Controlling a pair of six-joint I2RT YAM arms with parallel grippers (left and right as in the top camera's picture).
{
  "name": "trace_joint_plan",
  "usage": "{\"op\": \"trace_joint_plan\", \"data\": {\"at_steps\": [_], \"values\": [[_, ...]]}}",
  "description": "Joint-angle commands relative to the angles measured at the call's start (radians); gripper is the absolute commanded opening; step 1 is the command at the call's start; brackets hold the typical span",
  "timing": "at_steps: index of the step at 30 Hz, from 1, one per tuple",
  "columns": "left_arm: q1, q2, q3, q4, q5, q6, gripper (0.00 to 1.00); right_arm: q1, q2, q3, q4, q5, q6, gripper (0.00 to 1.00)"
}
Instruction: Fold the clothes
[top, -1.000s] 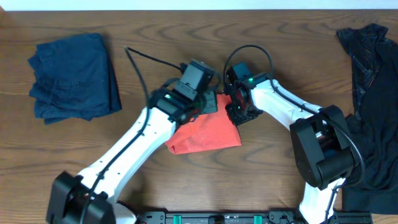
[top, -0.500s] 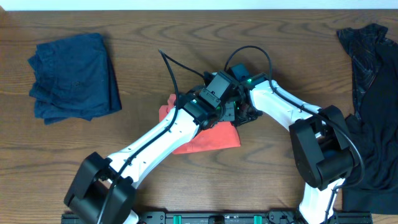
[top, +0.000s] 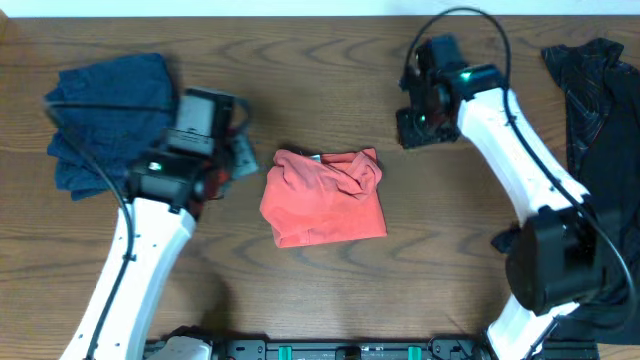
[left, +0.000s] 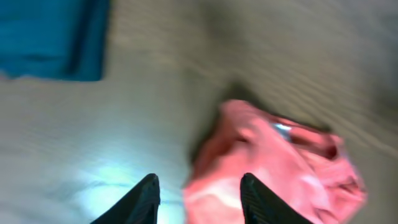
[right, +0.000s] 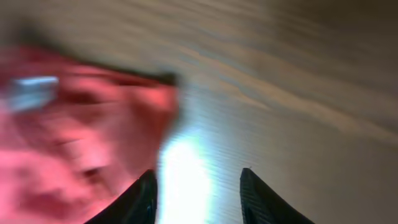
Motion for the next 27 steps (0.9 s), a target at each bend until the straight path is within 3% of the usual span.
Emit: {"op": "trace_joint_plan", "data": {"at_steps": [1, 8, 14, 16, 18, 19, 25, 27], "values": [[0.087, 0.036, -0.012, -0.03, -0.012, -0.002, 0.46, 0.048, -0.003, 0.008, -0.009, -0.38, -0.196, 0.43], [0.119, 0.114, -0.041, -0.034, -0.001, -0.003, 0.49, 0.194, 0.054, -0.003, -0.01, -0.35, -0.217, 0.53], [0.119, 0.15, -0.041, -0.033, 0.026, -0.002, 0.49, 0.291, 0.141, -0.008, -0.038, -0.345, -0.209, 0.5], [0.119, 0.151, -0.041, -0.033, 0.026, -0.002, 0.49, 0.31, 0.166, -0.008, -0.052, -0.322, -0.208, 0.4], [0.119, 0.151, -0.041, -0.034, 0.026, -0.002, 0.49, 0.319, 0.185, -0.008, -0.074, -0.224, -0.169, 0.09], [0.119, 0.151, -0.041, -0.034, 0.026, -0.002, 0.49, 0.319, 0.188, -0.008, -0.092, -0.151, -0.117, 0.01], [0.119, 0.151, -0.041, -0.034, 0.026, -0.002, 0.49, 0.29, 0.181, -0.008, -0.238, 0.301, 0.326, 0.01], [0.119, 0.151, -0.041, -0.034, 0.026, -0.002, 0.49, 0.282, 0.181, -0.008, -0.279, 0.369, 0.383, 0.03]]}}
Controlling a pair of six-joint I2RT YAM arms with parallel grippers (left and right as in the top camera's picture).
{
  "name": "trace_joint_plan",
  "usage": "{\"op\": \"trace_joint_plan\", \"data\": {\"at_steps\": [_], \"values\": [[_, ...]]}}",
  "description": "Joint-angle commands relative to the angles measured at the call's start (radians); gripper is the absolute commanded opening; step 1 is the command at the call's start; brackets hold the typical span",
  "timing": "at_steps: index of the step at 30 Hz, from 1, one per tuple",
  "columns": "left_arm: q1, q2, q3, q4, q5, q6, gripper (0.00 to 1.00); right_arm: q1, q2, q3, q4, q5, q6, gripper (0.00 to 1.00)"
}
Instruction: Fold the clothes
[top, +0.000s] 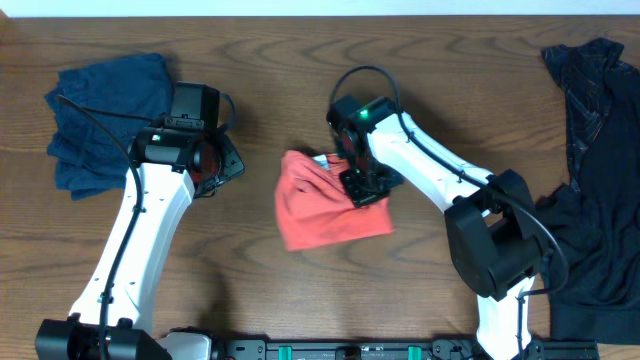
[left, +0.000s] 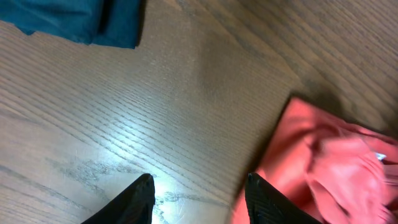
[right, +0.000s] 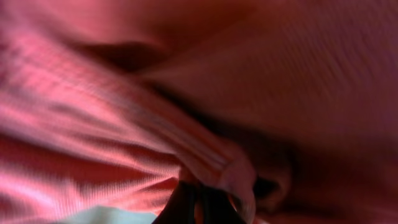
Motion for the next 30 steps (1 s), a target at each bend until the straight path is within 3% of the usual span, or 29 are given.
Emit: {"op": "trace_joint_plan", "data": {"at_steps": [1, 4, 7, 10, 13, 15, 17, 20, 23, 30], "values": [[0.003, 0.0, -0.005, -0.005, 0.003, -0.001, 0.49, -0.029, -0.005, -0.003, -0.061, 0.296, 0.247, 0.06], [0.003, 0.0, -0.005, -0.005, 0.003, -0.001, 0.49, -0.04, -0.005, -0.003, -0.108, 0.299, 0.239, 0.28], [0.003, 0.0, -0.005, -0.005, 0.003, -0.001, 0.49, -0.04, -0.005, -0.003, -0.153, 0.304, 0.227, 0.37], [0.003, 0.0, -0.005, -0.005, 0.003, -0.001, 0.49, -0.041, -0.009, -0.003, -0.159, 0.325, 0.228, 0.27], [0.003, 0.0, -0.005, -0.005, 0.003, -0.001, 0.49, -0.042, -0.038, 0.024, -0.131, 0.325, 0.169, 0.29], [0.003, 0.0, -0.005, -0.005, 0.003, -0.001, 0.49, -0.046, -0.079, 0.072, -0.112, 0.324, 0.111, 0.32], [0.003, 0.0, -0.005, -0.005, 0.003, -0.001, 0.49, -0.053, -0.117, 0.131, -0.079, 0.298, 0.028, 0.45], [0.003, 0.0, -0.005, -0.005, 0.003, -0.001, 0.49, -0.06, -0.156, 0.213, 0.001, 0.106, -0.234, 0.58], [0.003, 0.0, -0.005, -0.005, 0.003, -0.001, 0.49, -0.059, -0.157, 0.239, 0.036, -0.055, -0.398, 0.63], [0.003, 0.0, -0.005, -0.005, 0.003, -0.001, 0.49, -0.047, -0.063, 0.182, 0.039, -0.161, -0.474, 0.64]]}}
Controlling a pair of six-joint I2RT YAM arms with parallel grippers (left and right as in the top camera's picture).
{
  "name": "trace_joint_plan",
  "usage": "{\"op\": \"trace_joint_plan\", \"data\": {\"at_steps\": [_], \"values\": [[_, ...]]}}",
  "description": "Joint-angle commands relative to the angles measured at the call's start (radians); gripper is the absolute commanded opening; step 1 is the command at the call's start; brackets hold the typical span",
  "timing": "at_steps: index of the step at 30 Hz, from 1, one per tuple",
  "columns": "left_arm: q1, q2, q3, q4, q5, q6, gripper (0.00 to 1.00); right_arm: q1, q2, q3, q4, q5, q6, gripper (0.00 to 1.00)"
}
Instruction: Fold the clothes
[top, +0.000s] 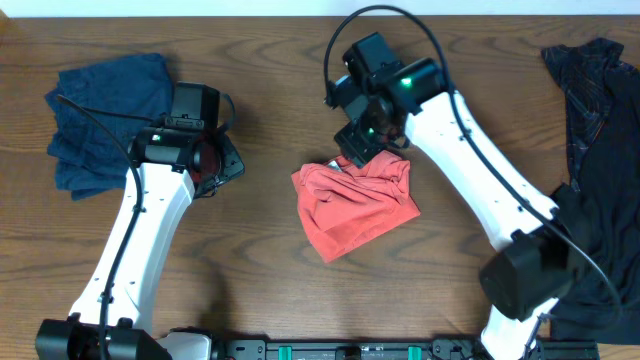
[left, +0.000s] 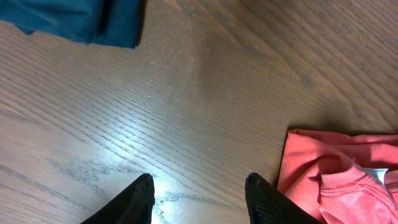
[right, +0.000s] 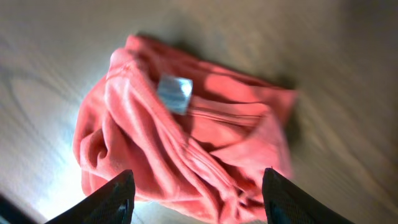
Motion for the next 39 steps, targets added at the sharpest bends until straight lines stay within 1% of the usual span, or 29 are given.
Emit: {"op": "trace_joint_plan", "data": {"at_steps": [1, 3, 6, 9, 10, 12, 13, 14, 15, 19, 21, 24, 27, 30, 32, 35, 37, 39], "values": [[0.003, 0.0, -0.005, -0.005, 0.003, -0.001, 0.49, 0.008, 0.097, -0.052, -0.005, -0.114, -0.119, 0.64], [0.003, 0.0, -0.005, -0.005, 0.003, -0.001, 0.49, 0.016, 0.132, -0.063, -0.008, -0.166, -0.145, 0.64], [0.003, 0.0, -0.005, -0.005, 0.003, -0.001, 0.49, 0.026, 0.175, -0.064, 0.006, -0.171, -0.147, 0.64], [0.003, 0.0, -0.005, -0.005, 0.003, -0.001, 0.49, 0.031, 0.2, -0.064, 0.033, -0.168, -0.147, 0.6], [0.003, 0.0, -0.005, -0.004, 0.003, -0.001, 0.49, 0.031, 0.201, -0.064, 0.035, -0.168, -0.147, 0.56], [0.003, 0.0, -0.005, -0.005, 0.003, -0.001, 0.49, 0.031, 0.201, -0.064, 0.035, -0.162, -0.146, 0.25], [0.003, 0.0, -0.005, -0.005, 0.003, -0.001, 0.49, 0.029, 0.195, -0.059, 0.022, -0.151, -0.13, 0.13], [0.003, 0.0, -0.005, -0.005, 0.003, -0.001, 0.49, 0.024, 0.19, -0.051, 0.004, -0.138, -0.109, 0.06], [0.003, 0.0, -0.005, -0.004, 0.003, -0.001, 0.49, 0.017, 0.18, -0.04, -0.019, -0.114, -0.083, 0.02], [0.003, 0.0, -0.005, -0.004, 0.003, -0.001, 0.49, -0.032, 0.114, 0.008, -0.104, 0.145, 0.16, 0.01], [0.003, 0.0, -0.005, -0.004, 0.003, -0.001, 0.49, -0.066, 0.072, 0.01, -0.119, 0.22, 0.226, 0.01], [0.003, 0.0, -0.005, -0.004, 0.003, -0.001, 0.49, -0.125, 0.05, 0.01, -0.15, 0.244, 0.243, 0.05], [0.003, 0.0, -0.005, -0.005, 0.003, -0.001, 0.49, -0.17, 0.058, -0.014, -0.195, 0.245, 0.296, 0.05], [0.003, 0.0, -0.005, -0.005, 0.003, -0.001, 0.5, -0.206, 0.061, -0.09, -0.214, 0.244, 0.356, 0.05], [0.003, 0.0, -0.005, -0.005, 0.003, -0.001, 0.49, -0.218, 0.061, -0.157, -0.2, 0.243, 0.37, 0.06], [0.003, 0.0, -0.005, -0.005, 0.003, -0.001, 0.49, -0.219, 0.061, -0.256, -0.16, 0.234, 0.37, 0.13], [0.003, 0.0, -0.005, -0.005, 0.003, -0.001, 0.49, -0.215, 0.061, -0.311, -0.126, 0.229, 0.37, 0.22], [0.003, 0.0, -0.005, -0.005, 0.004, -0.001, 0.49, -0.211, 0.061, -0.356, -0.086, 0.242, 0.36, 0.25]]}}
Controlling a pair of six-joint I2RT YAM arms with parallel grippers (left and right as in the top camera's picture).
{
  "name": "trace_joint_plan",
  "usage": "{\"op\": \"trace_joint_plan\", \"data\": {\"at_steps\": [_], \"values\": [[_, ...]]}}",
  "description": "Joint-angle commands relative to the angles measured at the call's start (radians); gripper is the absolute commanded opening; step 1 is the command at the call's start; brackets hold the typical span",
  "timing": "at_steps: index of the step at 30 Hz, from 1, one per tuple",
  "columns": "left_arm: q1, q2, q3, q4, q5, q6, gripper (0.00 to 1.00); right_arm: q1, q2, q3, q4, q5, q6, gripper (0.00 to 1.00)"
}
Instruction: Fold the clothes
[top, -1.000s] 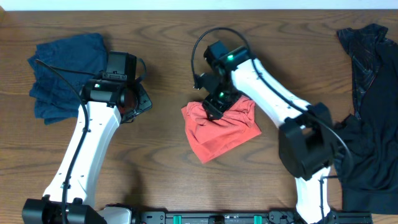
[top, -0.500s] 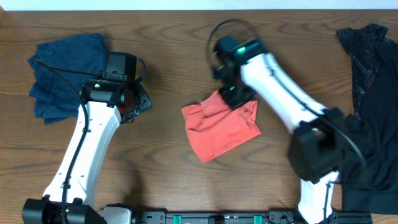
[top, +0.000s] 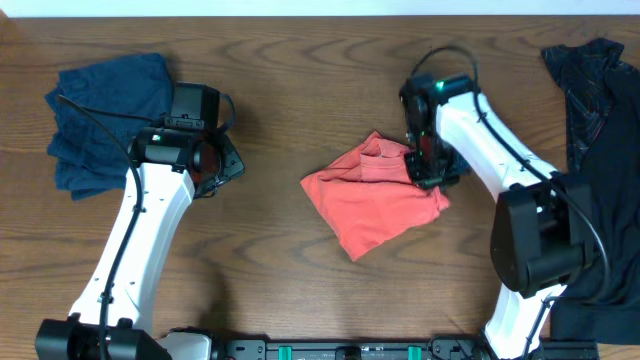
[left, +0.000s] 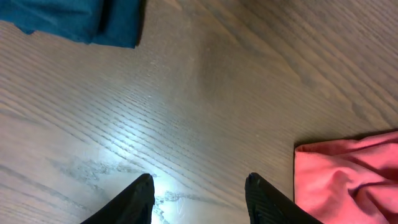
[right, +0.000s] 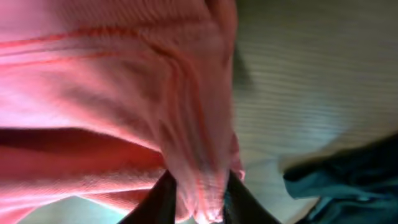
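A salmon-red garment (top: 375, 200) lies folded and rumpled at the table's middle. My right gripper (top: 428, 172) is down on its right edge, shut on a thick fold of the red cloth (right: 199, 155). My left gripper (left: 199, 202) hangs open over bare wood, well left of the garment, whose corner (left: 348, 180) shows at the lower right of the left wrist view. A folded blue garment (top: 105, 115) lies at the far left.
A dark, unfolded piece of clothing (top: 595, 150) is heaped along the table's right edge, and its edge (right: 348, 180) shows in the right wrist view. Brown wooden tabletop (top: 300, 70) surrounds the garments. The blue garment's corner (left: 74, 22) is at the upper left of the left wrist view.
My right gripper was open above the garment's back edge; now it is lower and further right, shut on the garment's right edge. The garment lies further right. The left arm has not moved.
At first both grippers were open either side of the red garment. Then the right gripper was closed in its folds and the left arm had drawn back. Later the right gripper was open above the garment, which lay further right. Now it grips the right edge.
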Motion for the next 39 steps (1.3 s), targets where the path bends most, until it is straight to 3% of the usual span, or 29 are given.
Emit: {"op": "trace_joint_plan", "data": {"at_steps": [1, 6, 10, 14, 17, 29, 36, 39], "values": [[0.003, 0.0, -0.005, -0.004, 0.01, -0.001, 0.49, 0.006, 0.006, -0.057, 0.041, 0.04, 0.014, 0.25], [0.003, 0.0, -0.005, -0.003, 0.057, 0.025, 0.5, -0.01, 0.006, -0.041, 0.088, 0.222, 0.122, 0.23], [-0.009, 0.0, -0.005, -0.003, 0.071, 0.064, 0.5, -0.036, -0.001, 0.077, 0.075, 0.21, 0.118, 0.24], [-0.031, 0.0, -0.005, 0.0, 0.07, 0.081, 0.5, -0.038, -0.023, 0.221, 0.063, 0.006, -0.125, 0.27], [-0.031, 0.0, -0.005, 0.001, 0.07, 0.081, 0.5, -0.013, -0.026, 0.275, 0.052, -0.212, -0.339, 0.46], [-0.031, 0.0, -0.005, 0.003, 0.07, 0.081, 0.5, 0.104, -0.008, 0.08, 0.201, -0.312, -0.407, 0.49], [-0.031, 0.0, -0.005, 0.003, 0.07, 0.081, 0.5, 0.14, -0.008, -0.027, 0.399, -0.291, -0.406, 0.49], [-0.031, 0.0, -0.005, 0.002, 0.07, 0.081, 0.5, 0.15, -0.008, -0.037, 0.443, -0.223, -0.376, 0.45]]}}
